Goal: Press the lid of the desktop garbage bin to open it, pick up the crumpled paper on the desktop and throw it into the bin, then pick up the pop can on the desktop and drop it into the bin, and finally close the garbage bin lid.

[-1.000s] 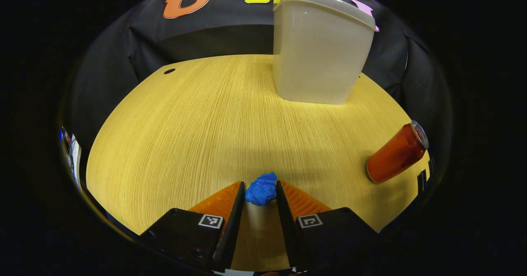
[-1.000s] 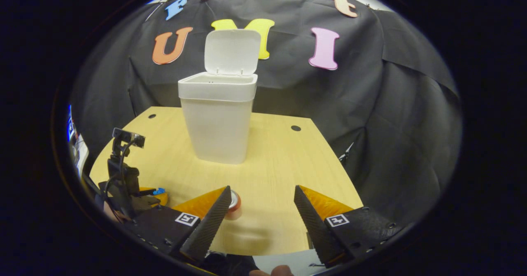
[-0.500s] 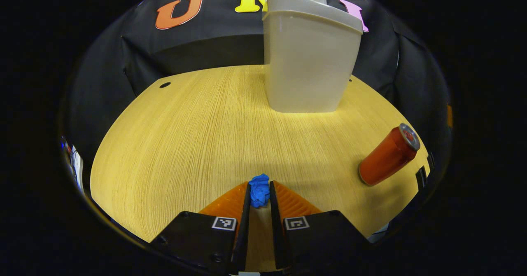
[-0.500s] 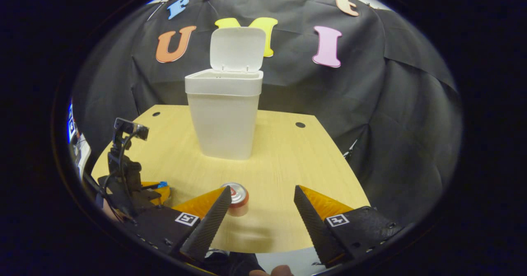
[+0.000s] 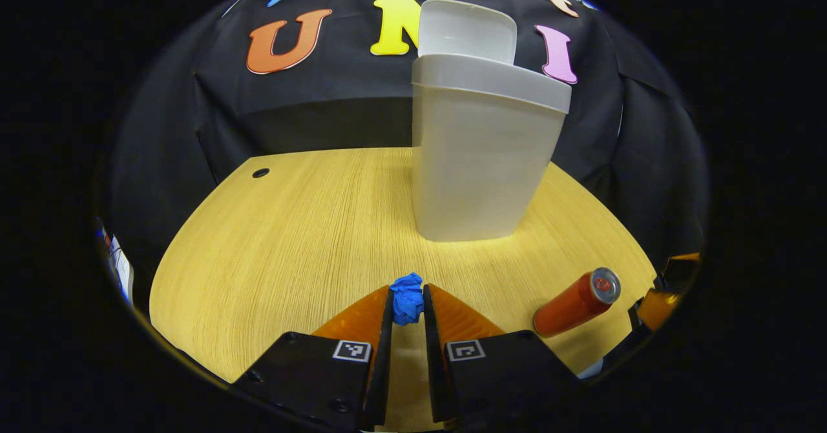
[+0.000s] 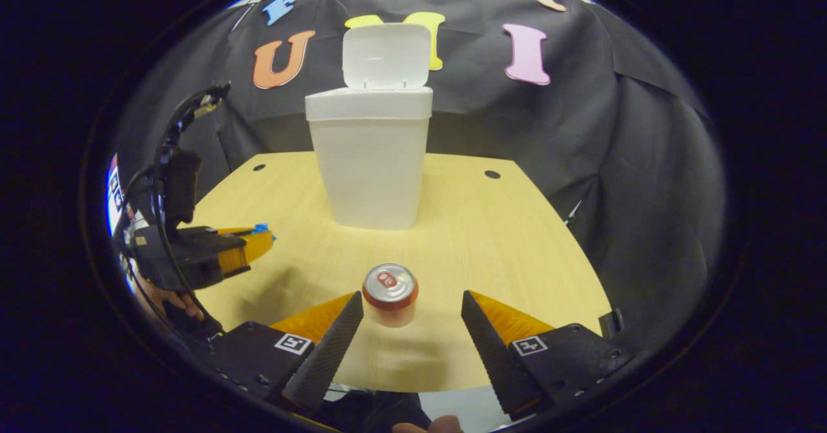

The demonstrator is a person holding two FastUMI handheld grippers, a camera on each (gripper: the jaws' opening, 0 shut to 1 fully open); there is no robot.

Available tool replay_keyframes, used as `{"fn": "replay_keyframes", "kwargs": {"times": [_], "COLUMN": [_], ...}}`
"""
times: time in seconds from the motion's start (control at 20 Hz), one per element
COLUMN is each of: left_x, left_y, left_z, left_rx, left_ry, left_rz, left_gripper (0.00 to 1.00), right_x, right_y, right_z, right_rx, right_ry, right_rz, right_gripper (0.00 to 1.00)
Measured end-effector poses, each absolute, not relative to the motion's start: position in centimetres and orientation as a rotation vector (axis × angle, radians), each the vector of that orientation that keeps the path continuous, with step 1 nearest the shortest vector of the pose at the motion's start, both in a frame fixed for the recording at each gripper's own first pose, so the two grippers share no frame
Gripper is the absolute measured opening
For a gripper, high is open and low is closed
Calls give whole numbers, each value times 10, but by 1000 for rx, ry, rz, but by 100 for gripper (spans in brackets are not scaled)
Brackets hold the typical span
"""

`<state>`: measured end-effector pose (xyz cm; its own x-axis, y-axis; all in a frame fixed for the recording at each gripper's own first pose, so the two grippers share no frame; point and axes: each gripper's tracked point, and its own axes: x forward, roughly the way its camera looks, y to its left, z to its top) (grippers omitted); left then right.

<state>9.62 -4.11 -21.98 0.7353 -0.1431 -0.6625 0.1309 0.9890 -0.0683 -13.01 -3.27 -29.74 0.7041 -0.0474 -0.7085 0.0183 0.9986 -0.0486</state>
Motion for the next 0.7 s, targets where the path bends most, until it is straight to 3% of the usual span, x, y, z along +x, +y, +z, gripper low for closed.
{"fn": "replay_keyframes", "kwargs": {"times": [0.15, 0.7], "left_x": [147, 163], "left_y": [-57, -61], "left_z": [-191, -142], "left_rx": [-18, -6], "left_ry": [701, 604], "left_rz": [-148, -177], "left_gripper": [28, 28], "right_x": [-132, -110], "right_y": [-28, -17], "right_z": [-320, -401], "right_rx": [-6, -7], "right_ry": [830, 929], "right_rz": [-30, 17], "right_gripper": [96, 95]}}
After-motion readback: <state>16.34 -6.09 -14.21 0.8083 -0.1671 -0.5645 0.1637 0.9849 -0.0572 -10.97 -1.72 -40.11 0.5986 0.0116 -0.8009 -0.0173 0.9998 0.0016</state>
